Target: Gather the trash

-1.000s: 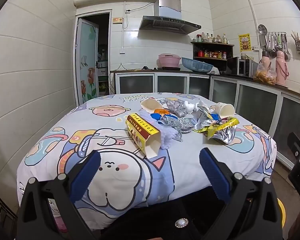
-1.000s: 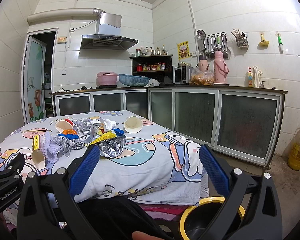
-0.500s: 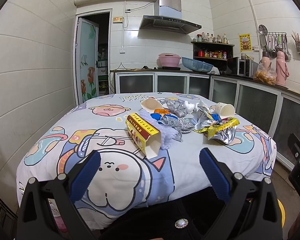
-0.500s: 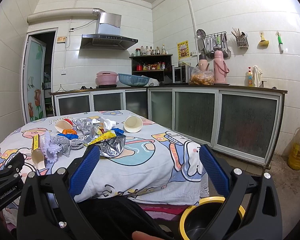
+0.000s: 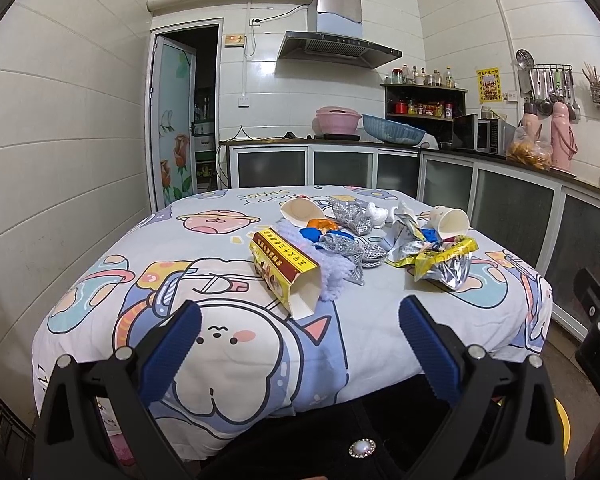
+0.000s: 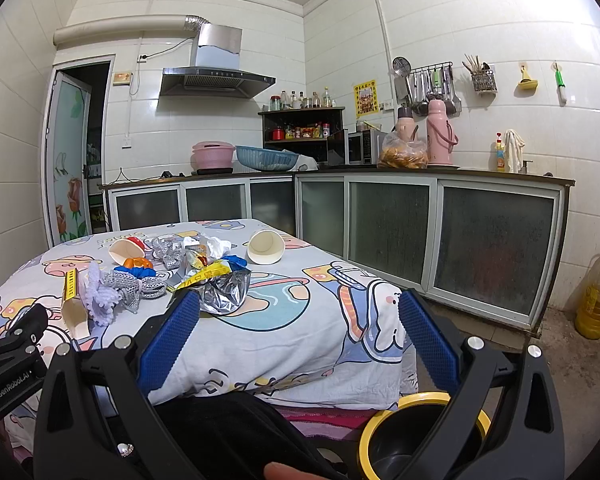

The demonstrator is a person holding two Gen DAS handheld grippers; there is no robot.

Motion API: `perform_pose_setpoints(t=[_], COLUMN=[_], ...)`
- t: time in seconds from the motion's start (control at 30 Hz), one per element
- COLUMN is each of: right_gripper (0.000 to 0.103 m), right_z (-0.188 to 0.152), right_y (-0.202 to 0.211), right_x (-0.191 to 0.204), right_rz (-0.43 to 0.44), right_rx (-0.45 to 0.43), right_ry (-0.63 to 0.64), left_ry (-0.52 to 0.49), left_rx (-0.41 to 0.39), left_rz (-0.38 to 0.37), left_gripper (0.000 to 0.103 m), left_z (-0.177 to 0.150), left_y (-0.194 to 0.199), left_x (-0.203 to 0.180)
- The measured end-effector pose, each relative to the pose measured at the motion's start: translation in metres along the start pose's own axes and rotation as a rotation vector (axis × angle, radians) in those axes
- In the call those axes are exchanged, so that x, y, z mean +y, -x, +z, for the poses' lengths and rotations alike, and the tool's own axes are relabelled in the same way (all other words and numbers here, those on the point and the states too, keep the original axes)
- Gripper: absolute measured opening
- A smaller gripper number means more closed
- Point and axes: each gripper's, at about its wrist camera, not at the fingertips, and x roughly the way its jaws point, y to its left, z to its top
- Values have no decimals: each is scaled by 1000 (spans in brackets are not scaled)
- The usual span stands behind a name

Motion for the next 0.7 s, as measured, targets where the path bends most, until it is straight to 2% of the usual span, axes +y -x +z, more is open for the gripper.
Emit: perform_pose_setpoints(t=[0.7], right_gripper=[95], right_z=[0], right_y=[0], right_x=[-3], right_rz=[0], right_rx=[2], right_ry=[0], left_ry=[0], left_rx=[3], left_rz=[-2], left_gripper=[95], left_z=[3], left_y=[-1], left_x=[0])
